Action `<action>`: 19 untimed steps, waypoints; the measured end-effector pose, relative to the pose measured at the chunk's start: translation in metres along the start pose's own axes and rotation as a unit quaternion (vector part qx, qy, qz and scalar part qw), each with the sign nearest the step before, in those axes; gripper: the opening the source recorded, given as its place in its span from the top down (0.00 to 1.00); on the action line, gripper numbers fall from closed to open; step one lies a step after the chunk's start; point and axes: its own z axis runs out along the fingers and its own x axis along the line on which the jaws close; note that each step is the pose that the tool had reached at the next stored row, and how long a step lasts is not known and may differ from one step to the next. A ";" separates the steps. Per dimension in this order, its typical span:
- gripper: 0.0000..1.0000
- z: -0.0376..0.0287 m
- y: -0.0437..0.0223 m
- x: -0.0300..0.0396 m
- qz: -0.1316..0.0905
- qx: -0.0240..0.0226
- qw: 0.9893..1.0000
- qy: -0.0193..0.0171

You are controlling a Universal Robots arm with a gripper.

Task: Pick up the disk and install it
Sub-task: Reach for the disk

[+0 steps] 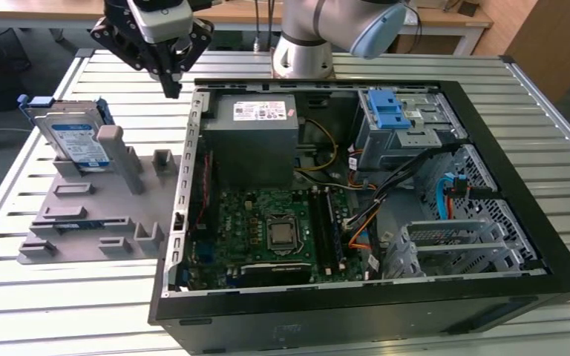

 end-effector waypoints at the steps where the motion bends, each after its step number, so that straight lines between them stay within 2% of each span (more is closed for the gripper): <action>1: 0.89 0.0000 0.0000 0.0000 0.000 0.000 1.000 0.000; 19: 0.89 0.0004 -0.0003 0.0035 0.000 0.000 1.000 0.000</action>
